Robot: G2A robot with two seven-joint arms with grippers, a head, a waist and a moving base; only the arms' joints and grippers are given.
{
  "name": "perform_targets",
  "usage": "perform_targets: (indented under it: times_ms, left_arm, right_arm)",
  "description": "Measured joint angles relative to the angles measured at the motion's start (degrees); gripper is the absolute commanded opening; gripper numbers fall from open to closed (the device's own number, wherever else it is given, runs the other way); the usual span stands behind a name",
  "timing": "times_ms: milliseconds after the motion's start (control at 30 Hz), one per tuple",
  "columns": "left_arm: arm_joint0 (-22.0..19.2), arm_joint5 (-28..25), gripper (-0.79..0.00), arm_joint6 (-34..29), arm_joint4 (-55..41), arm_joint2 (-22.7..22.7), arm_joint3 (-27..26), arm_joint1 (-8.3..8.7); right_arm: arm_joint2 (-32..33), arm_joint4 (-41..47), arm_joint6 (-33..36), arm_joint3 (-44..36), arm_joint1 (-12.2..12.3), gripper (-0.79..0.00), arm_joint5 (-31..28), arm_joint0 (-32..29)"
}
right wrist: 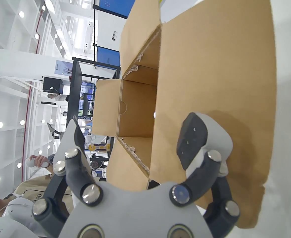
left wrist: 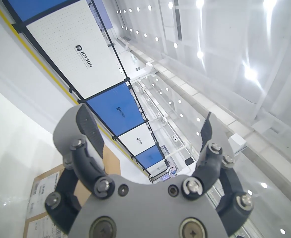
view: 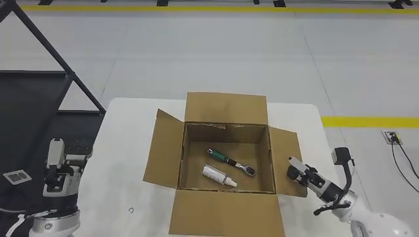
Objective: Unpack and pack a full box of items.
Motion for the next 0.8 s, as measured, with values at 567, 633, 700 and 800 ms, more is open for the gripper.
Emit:
perform_targets:
  times_ms: [567, 633, 700, 800]
  left_arm:
    - [3.2, -4.7, 0.0, -1.7, -4.7, 0.7, 1.6, -0.37]
    - [3.3, -4.7, 0.0, -1.8, -4.6, 0.8, 1.6, -0.38]
    - [3.3, -4.7, 0.0, -1.8, -4.6, 0.8, 1.6, -0.38]
    - [3.3, -4.7, 0.0, -1.8, -4.6, 0.8, 1.6, -0.38]
  right_arm:
    - [-10.5, -11.8, 6.2, -11.1, 0.6, 0.0, 3.7, 7.6]
    - [-10.5, -11.8, 6.2, -11.1, 0.6, 0.0, 3.7, 7.5]
    - [-10.5, -11.8, 6.2, -11.1, 0.6, 0.0, 3.7, 7.5]
    - [-10.5, -11.8, 6.2, -11.1, 0.6, 0.0, 3.7, 7.5]
